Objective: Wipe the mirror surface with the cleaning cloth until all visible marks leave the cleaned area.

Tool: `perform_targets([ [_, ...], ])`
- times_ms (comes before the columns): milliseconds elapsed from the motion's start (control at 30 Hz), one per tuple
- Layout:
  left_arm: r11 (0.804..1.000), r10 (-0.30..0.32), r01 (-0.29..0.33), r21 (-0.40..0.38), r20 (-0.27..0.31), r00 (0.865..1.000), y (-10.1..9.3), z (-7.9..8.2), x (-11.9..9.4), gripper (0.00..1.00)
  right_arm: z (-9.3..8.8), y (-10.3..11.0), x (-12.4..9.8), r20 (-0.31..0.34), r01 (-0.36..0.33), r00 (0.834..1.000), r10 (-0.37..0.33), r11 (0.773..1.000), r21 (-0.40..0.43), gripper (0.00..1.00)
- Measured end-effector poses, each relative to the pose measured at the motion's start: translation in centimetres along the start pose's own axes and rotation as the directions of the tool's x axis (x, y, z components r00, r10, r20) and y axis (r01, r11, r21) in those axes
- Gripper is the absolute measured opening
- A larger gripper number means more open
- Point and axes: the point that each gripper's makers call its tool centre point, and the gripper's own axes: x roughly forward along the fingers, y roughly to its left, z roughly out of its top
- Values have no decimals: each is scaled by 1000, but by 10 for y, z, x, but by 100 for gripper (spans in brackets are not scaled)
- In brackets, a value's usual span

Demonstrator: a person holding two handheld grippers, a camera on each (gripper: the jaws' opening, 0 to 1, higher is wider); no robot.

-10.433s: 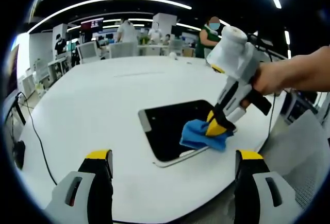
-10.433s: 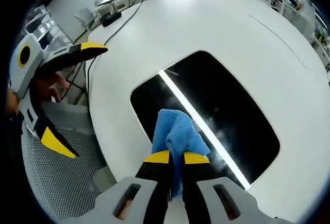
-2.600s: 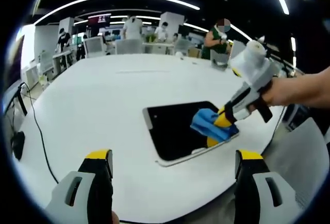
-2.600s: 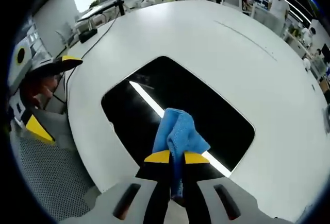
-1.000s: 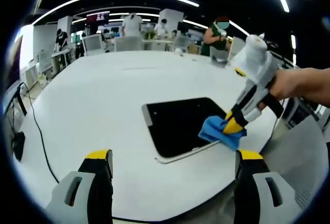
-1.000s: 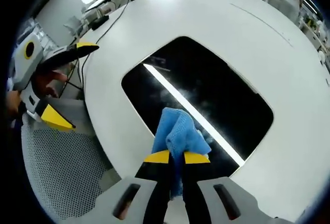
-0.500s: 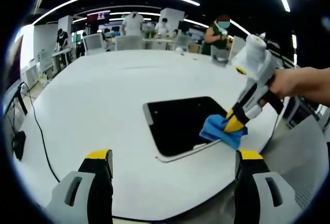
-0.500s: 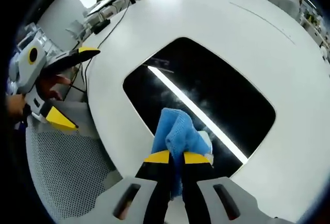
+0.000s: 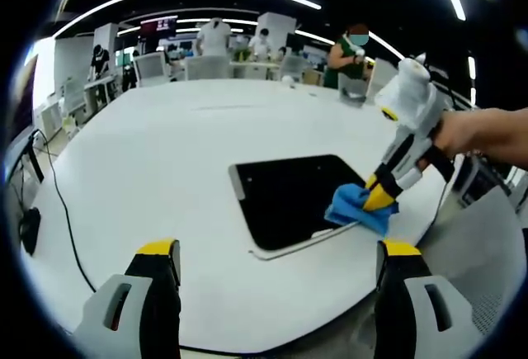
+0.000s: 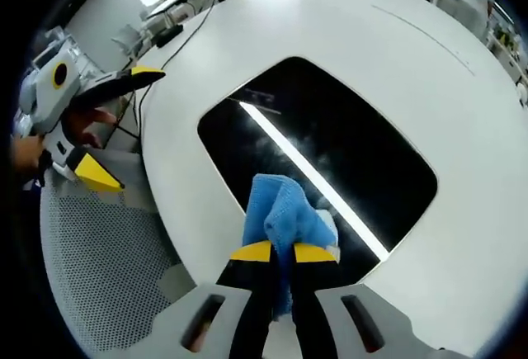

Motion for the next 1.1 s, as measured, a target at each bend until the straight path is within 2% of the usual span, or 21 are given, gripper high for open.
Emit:
perform_targets([
  [667, 1000, -11, 11, -6, -1, 1000, -1, -1, 1, 99, -24, -22, -11, 6, 36, 999, -37, 997, 61, 2],
  [1100, 1000, -16, 16, -5, -7, 1000, -2, -2, 1, 99, -30, -25, -15, 34, 58, 998, -61, 994, 91, 2],
])
